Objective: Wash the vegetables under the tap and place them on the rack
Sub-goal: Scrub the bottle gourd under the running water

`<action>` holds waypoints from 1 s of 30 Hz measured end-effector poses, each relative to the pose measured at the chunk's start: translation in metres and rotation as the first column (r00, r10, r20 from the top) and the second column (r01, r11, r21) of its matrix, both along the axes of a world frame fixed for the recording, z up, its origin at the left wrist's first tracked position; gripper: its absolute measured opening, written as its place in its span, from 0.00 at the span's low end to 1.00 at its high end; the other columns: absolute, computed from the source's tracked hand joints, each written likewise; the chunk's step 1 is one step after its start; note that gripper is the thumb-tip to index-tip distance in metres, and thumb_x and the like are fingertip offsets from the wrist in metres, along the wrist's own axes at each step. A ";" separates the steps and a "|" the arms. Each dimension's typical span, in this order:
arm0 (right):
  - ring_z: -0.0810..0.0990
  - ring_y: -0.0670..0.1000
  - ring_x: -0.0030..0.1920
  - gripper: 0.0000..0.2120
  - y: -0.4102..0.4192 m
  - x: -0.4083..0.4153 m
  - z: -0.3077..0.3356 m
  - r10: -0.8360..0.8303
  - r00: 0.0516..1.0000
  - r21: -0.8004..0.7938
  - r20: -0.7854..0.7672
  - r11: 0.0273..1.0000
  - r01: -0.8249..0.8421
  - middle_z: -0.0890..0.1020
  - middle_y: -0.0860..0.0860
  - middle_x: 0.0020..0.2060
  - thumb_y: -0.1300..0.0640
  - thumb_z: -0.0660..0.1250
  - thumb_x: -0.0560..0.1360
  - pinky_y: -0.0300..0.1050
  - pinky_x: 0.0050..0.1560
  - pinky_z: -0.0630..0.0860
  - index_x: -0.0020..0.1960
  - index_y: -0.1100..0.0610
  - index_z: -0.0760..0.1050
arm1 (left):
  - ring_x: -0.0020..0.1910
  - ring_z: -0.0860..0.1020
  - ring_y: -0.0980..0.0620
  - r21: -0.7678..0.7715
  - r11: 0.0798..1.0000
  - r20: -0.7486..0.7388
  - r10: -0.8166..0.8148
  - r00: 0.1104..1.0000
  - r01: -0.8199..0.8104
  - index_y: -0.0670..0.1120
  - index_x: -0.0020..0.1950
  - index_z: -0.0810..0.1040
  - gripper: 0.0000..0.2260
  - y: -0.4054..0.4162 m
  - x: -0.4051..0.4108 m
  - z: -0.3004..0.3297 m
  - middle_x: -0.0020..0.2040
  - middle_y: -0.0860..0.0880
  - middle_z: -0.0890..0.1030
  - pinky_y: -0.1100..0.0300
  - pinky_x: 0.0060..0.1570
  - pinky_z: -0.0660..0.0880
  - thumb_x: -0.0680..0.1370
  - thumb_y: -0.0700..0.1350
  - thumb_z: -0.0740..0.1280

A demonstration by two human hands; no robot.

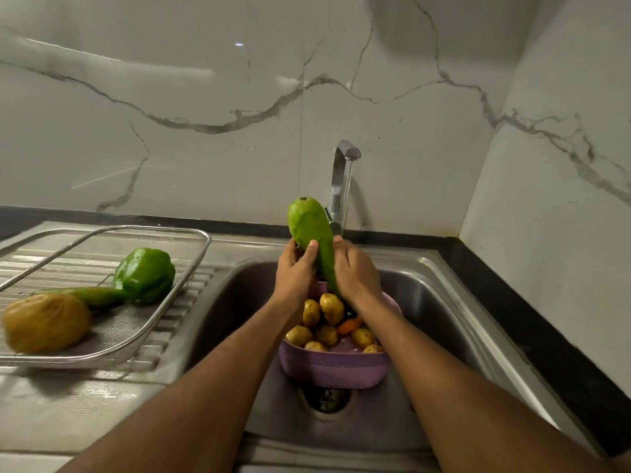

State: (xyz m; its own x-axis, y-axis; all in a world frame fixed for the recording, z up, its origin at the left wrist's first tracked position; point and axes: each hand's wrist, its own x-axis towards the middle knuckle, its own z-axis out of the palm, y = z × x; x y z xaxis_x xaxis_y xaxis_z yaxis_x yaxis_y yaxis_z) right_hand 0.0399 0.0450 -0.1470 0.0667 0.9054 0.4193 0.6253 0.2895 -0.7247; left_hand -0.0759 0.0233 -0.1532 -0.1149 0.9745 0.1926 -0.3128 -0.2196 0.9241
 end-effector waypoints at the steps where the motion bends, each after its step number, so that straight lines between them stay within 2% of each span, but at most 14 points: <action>1: 0.82 0.51 0.46 0.24 0.000 -0.004 0.002 0.033 0.998 0.005 -0.053 0.999 -0.033 0.83 0.50 0.43 0.42 0.48 0.87 0.52 0.51 0.80 0.53 0.52 0.79 | 0.60 0.83 0.49 -0.009 1.000 0.001 -0.003 1.000 0.003 0.49 0.68 0.77 0.13 0.000 0.000 0.000 0.60 0.48 0.84 0.43 0.63 0.79 0.84 0.49 0.65; 3: 0.82 0.49 0.50 0.20 0.000 -0.008 0.003 0.077 0.993 0.043 -0.092 0.996 -0.073 0.83 0.50 0.49 0.43 0.49 0.87 0.53 0.55 0.80 0.58 0.51 0.78 | 0.61 0.83 0.49 -0.016 1.000 0.017 -0.022 1.000 0.022 0.49 0.69 0.76 0.19 -0.001 0.003 0.000 0.60 0.47 0.84 0.43 0.63 0.79 0.80 0.54 0.70; 5: 0.81 0.48 0.52 0.18 -0.002 -0.007 0.003 0.096 0.994 0.085 -0.053 0.992 -0.092 0.83 0.49 0.52 0.45 0.50 0.87 0.52 0.57 0.80 0.62 0.50 0.76 | 0.59 0.83 0.49 -0.013 1.000 0.010 -0.001 1.000 0.001 0.49 0.66 0.78 0.26 -0.002 0.008 0.000 0.58 0.47 0.85 0.44 0.61 0.80 0.74 0.62 0.75; 6: 0.81 0.48 0.52 0.18 -0.003 -0.005 0.002 0.114 0.993 0.088 -0.036 0.990 -0.110 0.83 0.49 0.53 0.45 0.50 0.87 0.52 0.57 0.80 0.63 0.50 0.76 | 0.58 0.84 0.49 -0.010 1.000 0.002 0.021 1.000 -0.021 0.50 0.64 0.78 0.27 -0.001 0.009 -0.001 0.57 0.47 0.85 0.44 0.61 0.81 0.72 0.62 0.76; 9: 0.81 0.49 0.53 0.22 0.001 0.013 -0.011 0.103 0.995 -0.034 -0.012 0.994 -0.103 0.82 0.48 0.53 0.42 0.49 0.87 0.53 0.58 0.78 0.65 0.49 0.77 | 0.55 0.84 0.52 -0.009 0.998 -0.009 0.061 0.998 -0.061 0.52 0.57 0.78 0.13 0.003 0.010 -0.003 0.54 0.50 0.85 0.46 0.59 0.82 0.76 0.55 0.74; 12: 0.80 0.52 0.50 0.27 0.006 0.034 -0.022 0.008 0.999 -0.163 0.047 0.987 -0.001 0.82 0.50 0.48 0.39 0.46 0.86 0.49 0.51 0.74 0.56 0.52 0.81 | 0.49 0.85 0.56 0.021 0.999 0.037 0.041 0.998 -0.042 0.54 0.53 0.78 0.05 0.005 0.006 0.001 0.48 0.55 0.86 0.51 0.55 0.83 0.79 0.50 0.72; 15: 0.77 0.51 0.45 0.28 0.006 0.031 -0.009 -0.080 0.990 -0.088 0.115 0.992 0.090 0.79 0.49 0.44 0.41 0.46 0.87 0.47 0.47 0.69 0.52 0.54 0.81 | 0.49 0.86 0.56 0.033 0.999 0.036 0.013 0.999 -0.014 0.53 0.54 0.78 0.05 0.003 0.008 0.003 0.49 0.54 0.86 0.54 0.49 0.84 0.81 0.52 0.70; 19: 0.80 0.50 0.43 0.24 0.003 0.011 0.003 -0.019 0.997 -0.014 0.071 1.000 0.020 0.81 0.48 0.40 0.42 0.47 0.87 0.47 0.45 0.71 0.45 0.49 0.77 | 0.51 0.86 0.56 0.046 0.998 0.026 0.032 0.999 -0.033 0.53 0.56 0.78 0.06 0.001 0.008 0.004 0.52 0.52 0.86 0.56 0.50 0.83 0.81 0.53 0.68; 20: 0.81 0.49 0.43 0.24 0.002 0.009 0.000 0.007 0.998 -0.011 0.060 1.000 -0.007 0.81 0.48 0.40 0.41 0.47 0.87 0.47 0.46 0.73 0.45 0.48 0.77 | 0.52 0.86 0.54 0.052 0.998 0.037 0.037 0.999 -0.039 0.52 0.57 0.79 0.07 0.001 0.005 0.005 0.52 0.51 0.86 0.54 0.51 0.83 0.81 0.52 0.68; 22: 0.82 0.53 0.49 0.26 0.004 0.012 -0.008 0.028 0.998 -0.032 0.061 0.999 -0.026 0.84 0.51 0.47 0.39 0.46 0.86 0.51 0.52 0.76 0.53 0.50 0.81 | 0.53 0.86 0.52 0.053 0.997 0.063 0.045 0.997 -0.049 0.50 0.58 0.80 0.09 0.001 -0.001 0.007 0.53 0.49 0.87 0.53 0.51 0.83 0.81 0.51 0.68; 24: 0.82 0.57 0.55 0.29 0.009 0.023 -0.013 -0.001 0.998 -0.120 0.070 0.993 0.009 0.84 0.56 0.55 0.38 0.46 0.86 0.54 0.59 0.76 0.59 0.53 0.81 | 0.53 0.86 0.52 0.056 0.997 0.079 0.049 0.996 -0.054 0.50 0.58 0.80 0.08 0.002 -0.005 0.008 0.51 0.51 0.87 0.55 0.48 0.83 0.82 0.51 0.68; 27: 0.81 0.59 0.56 0.30 0.015 0.035 -0.018 -0.040 0.998 -0.240 0.041 0.969 0.049 0.83 0.59 0.54 0.39 0.46 0.86 0.53 0.59 0.75 0.55 0.57 0.81 | 0.52 0.86 0.52 0.055 0.997 0.081 0.041 0.996 -0.045 0.50 0.59 0.79 0.08 0.003 -0.004 0.010 0.50 0.52 0.87 0.56 0.45 0.83 0.82 0.50 0.67; 30: 0.81 0.58 0.55 0.30 0.014 0.024 -0.010 -0.083 0.994 -0.164 0.070 0.982 0.093 0.83 0.58 0.54 0.40 0.46 0.87 0.53 0.57 0.75 0.58 0.58 0.81 | 0.53 0.85 0.53 0.060 0.998 0.043 0.020 0.999 -0.023 0.49 0.61 0.79 0.09 0.004 0.000 0.008 0.54 0.50 0.86 0.58 0.46 0.83 0.82 0.50 0.67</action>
